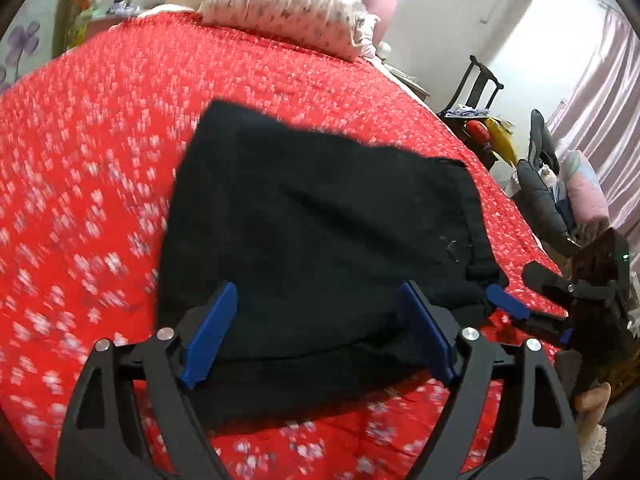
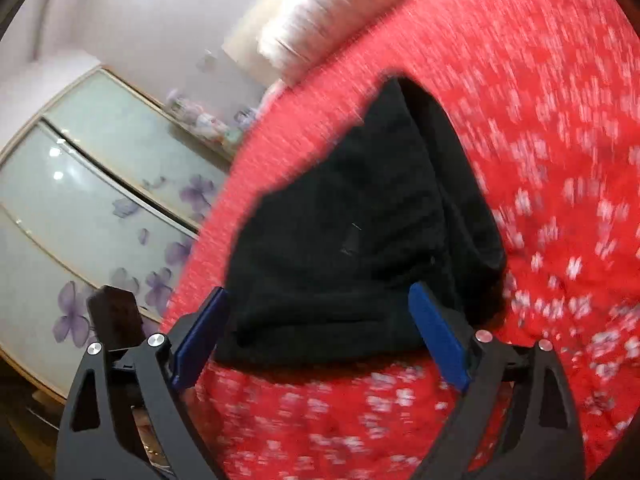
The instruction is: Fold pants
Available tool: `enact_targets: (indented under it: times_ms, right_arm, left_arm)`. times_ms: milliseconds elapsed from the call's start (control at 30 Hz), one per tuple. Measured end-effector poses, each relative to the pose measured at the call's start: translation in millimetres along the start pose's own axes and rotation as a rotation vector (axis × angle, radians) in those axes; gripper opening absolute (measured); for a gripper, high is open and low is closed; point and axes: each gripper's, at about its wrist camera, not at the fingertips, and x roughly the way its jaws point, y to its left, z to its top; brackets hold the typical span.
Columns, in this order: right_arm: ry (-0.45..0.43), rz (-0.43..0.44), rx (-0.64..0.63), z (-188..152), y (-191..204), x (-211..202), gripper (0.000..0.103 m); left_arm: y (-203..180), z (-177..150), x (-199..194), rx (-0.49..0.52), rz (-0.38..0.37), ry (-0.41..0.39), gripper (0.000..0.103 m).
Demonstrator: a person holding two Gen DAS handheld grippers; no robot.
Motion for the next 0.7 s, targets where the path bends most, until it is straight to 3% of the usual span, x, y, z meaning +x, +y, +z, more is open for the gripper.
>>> enact_targets:
  times_ms: [133,200,367,533,633,700]
  right_arm:
    - [-0.027,0.051,0.004,2,0,-7,0.094]
    - [-0.047,0.018,-0.032,4,6,-14,0.094]
    - [-0.173,-0.206,-0.279,-42,50,-41,0.099]
    - [-0.259,-0.454,-0.479,-93,83,-46,0.102]
    - [-0.297,-0.565,-0.554,-124,87,-52,0.102]
    - [-0.309,-0.588,-0.552,-138,86,-55,0.102]
  left_arm:
    - [-23,-7,1,0.116,0.091,-0.045,0.091]
    - [-33,-14,-14,0.145,0.119,-0.095,0.097]
    - [-46,-51,-69,0.204,0.217,-0.240,0.101]
    - [-48,-87,-96,0.218,0.301,-0.221,0.101]
    - [-42,-109,-106,0.179,0.315,-0.200,0.101]
    - [-36,-120,-113,0.141,0.318,-0.197,0.101]
